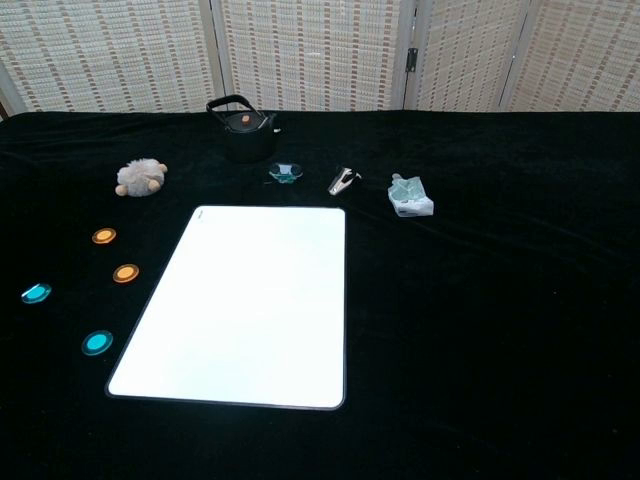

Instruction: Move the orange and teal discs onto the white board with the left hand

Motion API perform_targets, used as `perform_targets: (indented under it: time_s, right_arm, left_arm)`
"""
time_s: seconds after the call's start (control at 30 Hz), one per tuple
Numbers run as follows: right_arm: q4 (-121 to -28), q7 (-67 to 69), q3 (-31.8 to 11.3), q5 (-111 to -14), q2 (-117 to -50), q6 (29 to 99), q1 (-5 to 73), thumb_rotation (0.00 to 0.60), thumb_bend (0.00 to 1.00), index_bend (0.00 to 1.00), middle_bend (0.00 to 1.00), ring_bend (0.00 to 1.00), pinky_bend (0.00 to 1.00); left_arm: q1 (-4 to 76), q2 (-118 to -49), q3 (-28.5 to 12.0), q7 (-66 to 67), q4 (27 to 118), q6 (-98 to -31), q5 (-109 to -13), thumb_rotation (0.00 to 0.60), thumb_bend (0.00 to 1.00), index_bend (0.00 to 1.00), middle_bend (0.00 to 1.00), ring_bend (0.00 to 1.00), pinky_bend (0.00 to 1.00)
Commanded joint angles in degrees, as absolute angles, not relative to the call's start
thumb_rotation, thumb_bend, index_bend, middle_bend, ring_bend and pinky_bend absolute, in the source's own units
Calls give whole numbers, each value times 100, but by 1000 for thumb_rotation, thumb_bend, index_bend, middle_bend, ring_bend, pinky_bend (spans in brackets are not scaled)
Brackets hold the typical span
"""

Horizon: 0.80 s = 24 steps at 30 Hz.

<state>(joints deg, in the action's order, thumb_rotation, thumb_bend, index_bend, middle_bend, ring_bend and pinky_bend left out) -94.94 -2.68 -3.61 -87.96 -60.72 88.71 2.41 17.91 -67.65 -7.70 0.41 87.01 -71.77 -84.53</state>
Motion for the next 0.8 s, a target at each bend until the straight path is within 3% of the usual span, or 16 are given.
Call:
perform_targets:
  time_s: [0.03,0.17,0.4,0.8]
  right_arm:
    - [-9496,-263,-363,-8797,-6067,8876,237,600,423,0,0,39,0]
    - [-9480,-227,-373,-8782,-6059,8891,225,600,422,0,0,39,0]
    - [-9484,-226,-385,-8763,-6038,8858,236,600,423,0,0,31,0]
    - [-9494,-240,-395,-8712,-6034,8809,241,600,423,0,0,13,0]
  left_arm:
    - [2045,-6899,-876,0,8481,-6881,-8338,600,337,374,172,157,0]
    - [2458,-7225,-1007,-13,8002,-6187,-7933,600,354,394,172,145,0]
    - [2954,-7662,-1046,74,7372,-5339,-7451,600,355,395,129,32,0]
    - [3467,-8250,-1032,280,6810,-4728,-7073,600,355,393,89,0,0]
